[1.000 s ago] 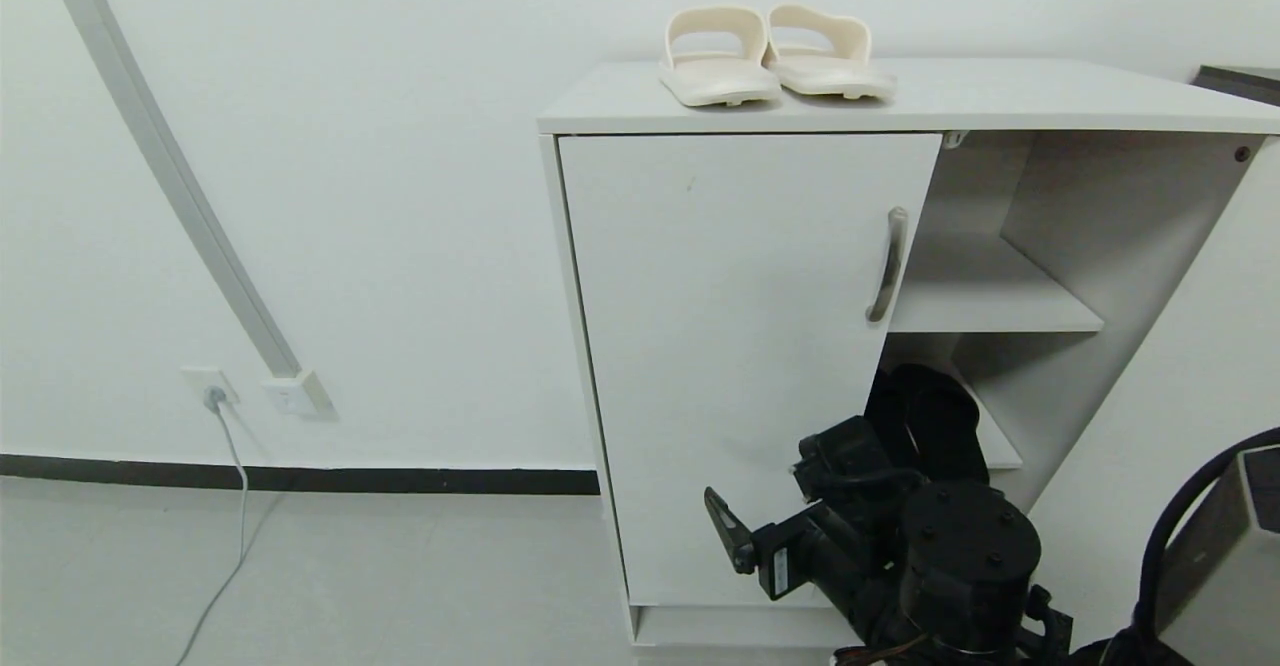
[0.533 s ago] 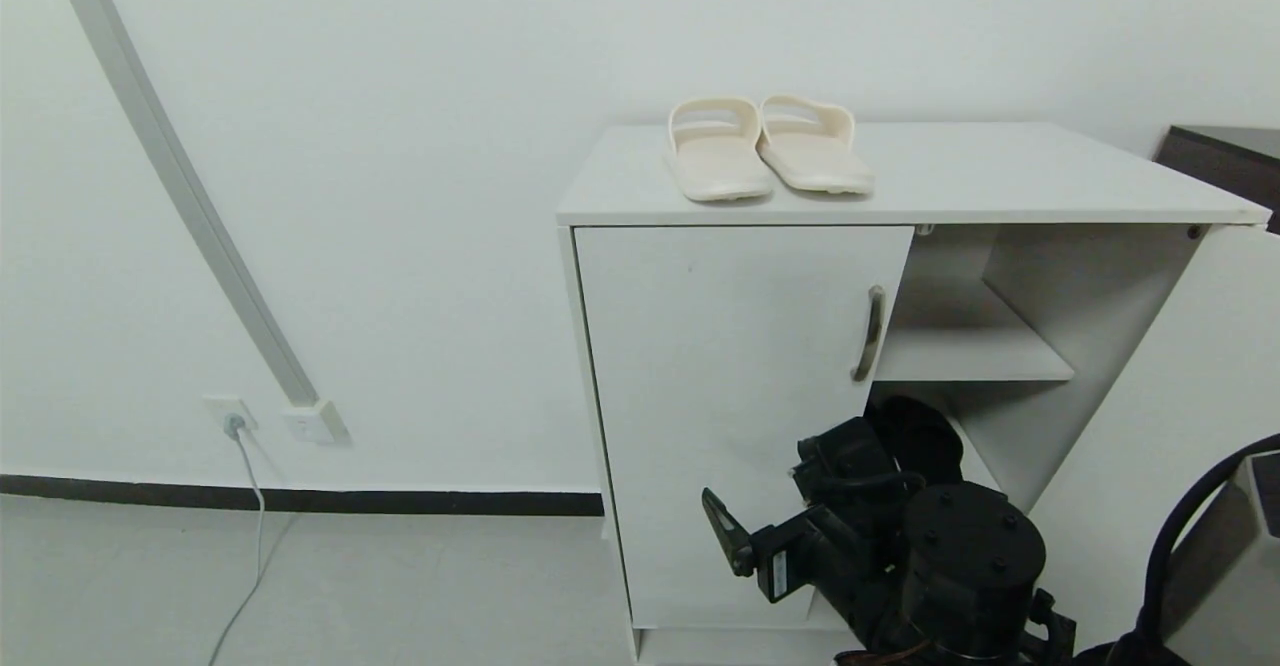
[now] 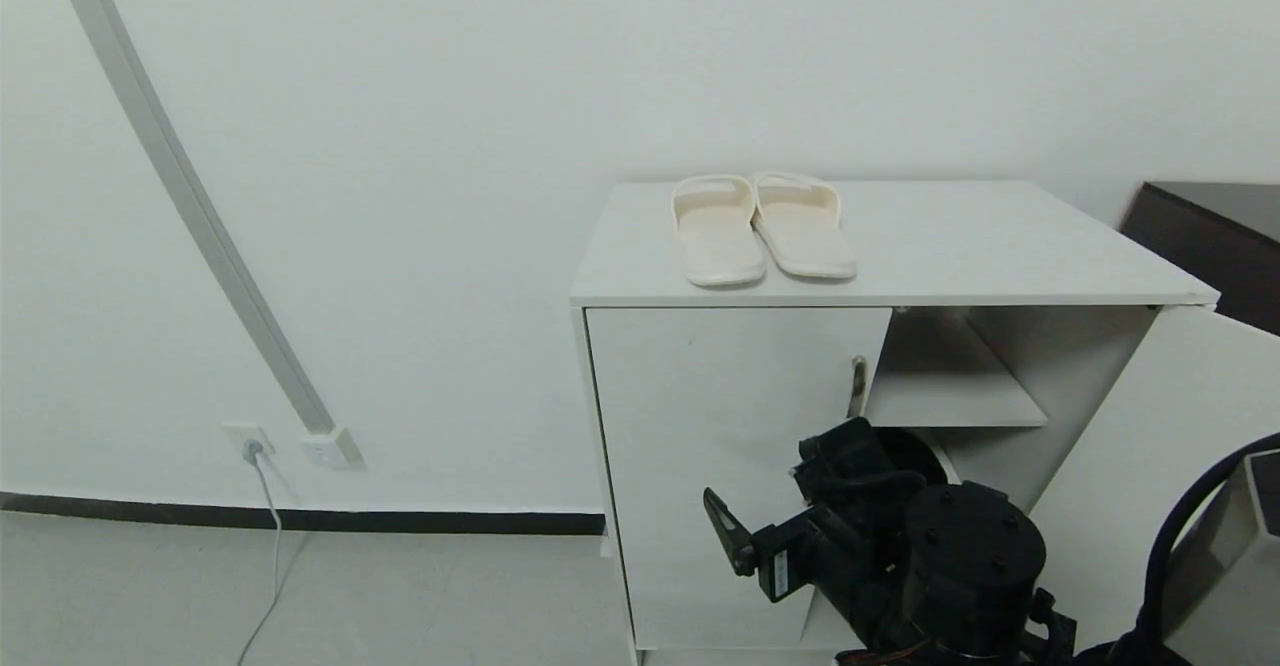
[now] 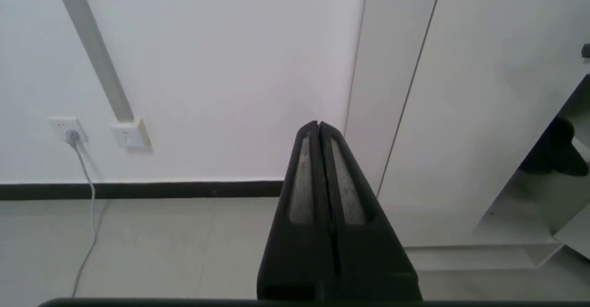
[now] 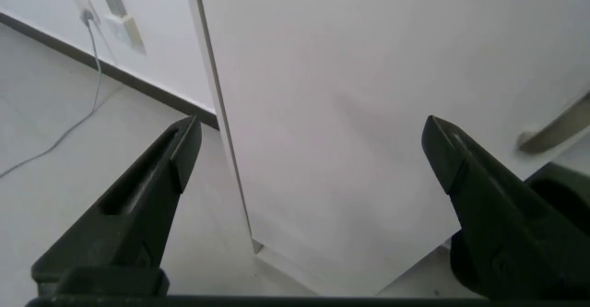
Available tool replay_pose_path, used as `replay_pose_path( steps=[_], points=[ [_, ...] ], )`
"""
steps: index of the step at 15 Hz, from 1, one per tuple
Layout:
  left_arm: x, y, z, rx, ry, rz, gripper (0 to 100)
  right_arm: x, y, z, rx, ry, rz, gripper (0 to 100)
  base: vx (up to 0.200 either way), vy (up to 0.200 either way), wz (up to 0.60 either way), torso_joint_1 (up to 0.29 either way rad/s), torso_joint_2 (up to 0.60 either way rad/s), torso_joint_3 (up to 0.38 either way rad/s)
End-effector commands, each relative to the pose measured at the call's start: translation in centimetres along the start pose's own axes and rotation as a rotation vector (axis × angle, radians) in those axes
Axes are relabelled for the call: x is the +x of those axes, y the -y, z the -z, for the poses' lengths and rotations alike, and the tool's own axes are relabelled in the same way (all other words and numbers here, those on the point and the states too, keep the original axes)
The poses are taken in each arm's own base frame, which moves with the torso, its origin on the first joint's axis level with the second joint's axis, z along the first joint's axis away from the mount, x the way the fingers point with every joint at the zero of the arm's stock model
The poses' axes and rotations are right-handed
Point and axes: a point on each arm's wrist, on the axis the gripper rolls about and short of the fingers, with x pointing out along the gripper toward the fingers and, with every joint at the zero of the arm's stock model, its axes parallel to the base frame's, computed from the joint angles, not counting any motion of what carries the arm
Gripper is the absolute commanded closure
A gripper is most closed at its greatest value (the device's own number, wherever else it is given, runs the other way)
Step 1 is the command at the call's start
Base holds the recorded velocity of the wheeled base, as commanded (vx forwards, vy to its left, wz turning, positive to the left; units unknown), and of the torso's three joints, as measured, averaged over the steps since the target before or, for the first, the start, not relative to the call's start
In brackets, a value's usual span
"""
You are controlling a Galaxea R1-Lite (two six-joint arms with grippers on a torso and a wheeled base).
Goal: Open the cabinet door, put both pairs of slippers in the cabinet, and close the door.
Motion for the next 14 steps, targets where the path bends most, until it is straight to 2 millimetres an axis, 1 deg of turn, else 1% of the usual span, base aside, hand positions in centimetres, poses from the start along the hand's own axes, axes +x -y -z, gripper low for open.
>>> replay_pose_path(
  steps=[1,8,14],
  points=[
    [0.0,0.0,0.0,0.0,0.0,0.0,100,0.02,0.0,0.04,-0.001,-0.001,0.0,0,0.0,0.0,0.0,0.188,-0.49,-0.315],
    [0.0,0.0,0.0,0.0,0.0,0.0,100,-0.05,0.03,-0.07,0.0,0.002,0.0,0,0.0,0.0,0.0,0.212,-0.52,-0.318],
    [0.0,0.0,0.0,0.0,0.0,0.0,100,-0.13,0.32,-0.25,0.003,0.006,0.008,0,0.0,0.0,0.0,0.25,-0.57,-0.325]
  ],
)
